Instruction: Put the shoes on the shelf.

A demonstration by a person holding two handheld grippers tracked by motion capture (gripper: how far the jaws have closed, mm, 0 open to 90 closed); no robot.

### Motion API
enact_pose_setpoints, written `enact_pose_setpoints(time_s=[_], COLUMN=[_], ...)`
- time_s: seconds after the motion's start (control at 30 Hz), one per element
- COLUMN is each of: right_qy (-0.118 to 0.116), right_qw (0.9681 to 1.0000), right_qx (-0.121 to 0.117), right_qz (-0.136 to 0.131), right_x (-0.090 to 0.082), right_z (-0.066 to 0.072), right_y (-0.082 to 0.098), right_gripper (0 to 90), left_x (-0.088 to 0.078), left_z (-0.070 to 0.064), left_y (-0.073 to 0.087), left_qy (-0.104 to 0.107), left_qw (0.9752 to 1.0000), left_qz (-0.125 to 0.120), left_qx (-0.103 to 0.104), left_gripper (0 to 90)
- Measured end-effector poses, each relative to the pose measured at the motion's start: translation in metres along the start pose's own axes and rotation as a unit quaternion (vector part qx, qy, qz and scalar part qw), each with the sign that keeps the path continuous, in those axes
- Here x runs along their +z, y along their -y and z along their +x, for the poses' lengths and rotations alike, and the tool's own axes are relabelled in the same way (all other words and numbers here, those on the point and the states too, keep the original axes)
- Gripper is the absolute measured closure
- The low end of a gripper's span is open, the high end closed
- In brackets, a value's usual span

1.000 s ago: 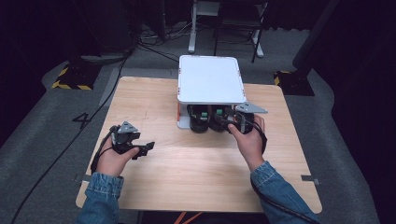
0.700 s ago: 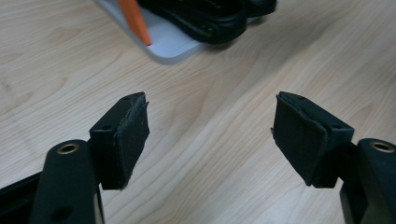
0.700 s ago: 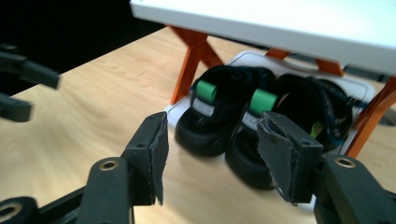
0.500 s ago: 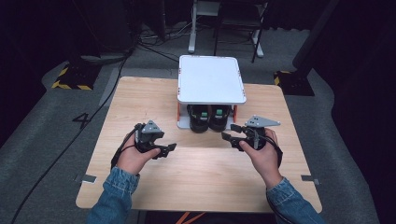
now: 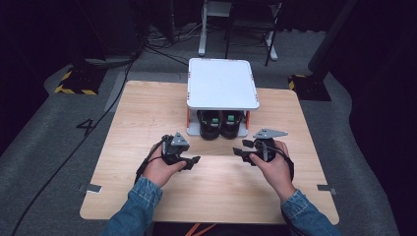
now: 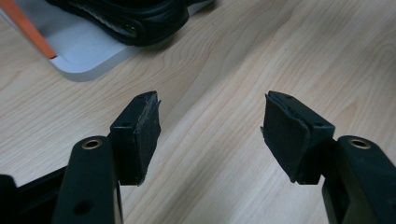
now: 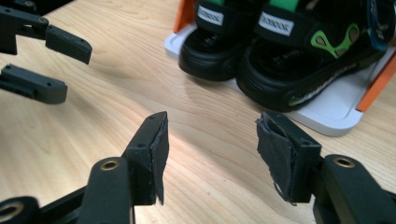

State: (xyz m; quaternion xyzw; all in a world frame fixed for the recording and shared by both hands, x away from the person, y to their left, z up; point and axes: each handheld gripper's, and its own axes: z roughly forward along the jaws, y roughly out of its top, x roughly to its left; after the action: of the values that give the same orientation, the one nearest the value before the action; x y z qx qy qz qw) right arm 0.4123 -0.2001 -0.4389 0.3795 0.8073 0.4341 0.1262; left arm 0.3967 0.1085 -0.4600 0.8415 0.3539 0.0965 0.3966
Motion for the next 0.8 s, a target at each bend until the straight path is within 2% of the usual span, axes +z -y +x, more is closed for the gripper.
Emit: enact_pose_setpoints(time_s=[0.13, 0.23, 0.3, 0.37, 0.43, 0.53, 0.63, 0.7, 0.77, 0.8], right_qy=[0.013, 0.026, 0.034, 0.038, 0.046, 0.062, 0.069, 0.072, 0.082, 0.083], right_qw=[0.9999, 0.9997, 0.9994, 0.9992, 0.9987, 0.9979, 0.9975, 0.9973, 0.9965, 0.9965], right_qx=[0.006, 0.004, 0.006, 0.010, 0.019, 0.015, 0.011, 0.013, 0.008, 0.009], right_qz=[0.003, 0.000, -0.004, -0.002, -0.009, -0.009, -0.008, -0.012, -0.012, -0.011], right_x=[0.012, 0.022, 0.030, 0.038, 0.046, 0.060, 0.072, 0.078, 0.080, 0.082], right_z=[-0.005, -0.010, -0.013, -0.017, -0.020, -0.027, -0.032, -0.033, -0.035, -0.036], right_y=[0.003, 0.002, 0.001, 0.001, 0.001, 0.000, -0.001, -0.002, -0.003, -0.004], right_gripper=[44.8, 47.8, 48.8, 46.7, 40.8, 36.2, 33.8, 28.9, 28.3, 26.8], left_x=[0.019, 0.033, 0.042, 0.051, 0.060, 0.070, 0.078, 0.082, 0.085, 0.086], left_z=[-0.001, 0.003, 0.005, 0.008, 0.010, 0.011, 0.014, 0.015, 0.016, 0.017], left_y=[-0.005, -0.010, -0.013, -0.016, -0.019, -0.022, -0.026, -0.029, -0.033, -0.035], left_qy=[-0.014, -0.034, -0.039, -0.049, -0.056, -0.076, -0.081, -0.083, -0.096, -0.100], left_qw=[0.9998, 0.9990, 0.9985, 0.9980, 0.9971, 0.9957, 0.9951, 0.9947, 0.9942, 0.9935], left_qz=[-0.014, -0.029, -0.037, -0.035, -0.035, -0.038, -0.046, -0.050, -0.044, -0.050], left_qx=[-0.011, -0.004, -0.015, -0.020, -0.036, -0.037, -0.035, -0.034, -0.021, -0.022], left_gripper=[38.3, 43.9, 49.7, 46.7, 37.0, 26.7, 26.1, 27.6, 29.0, 30.1])
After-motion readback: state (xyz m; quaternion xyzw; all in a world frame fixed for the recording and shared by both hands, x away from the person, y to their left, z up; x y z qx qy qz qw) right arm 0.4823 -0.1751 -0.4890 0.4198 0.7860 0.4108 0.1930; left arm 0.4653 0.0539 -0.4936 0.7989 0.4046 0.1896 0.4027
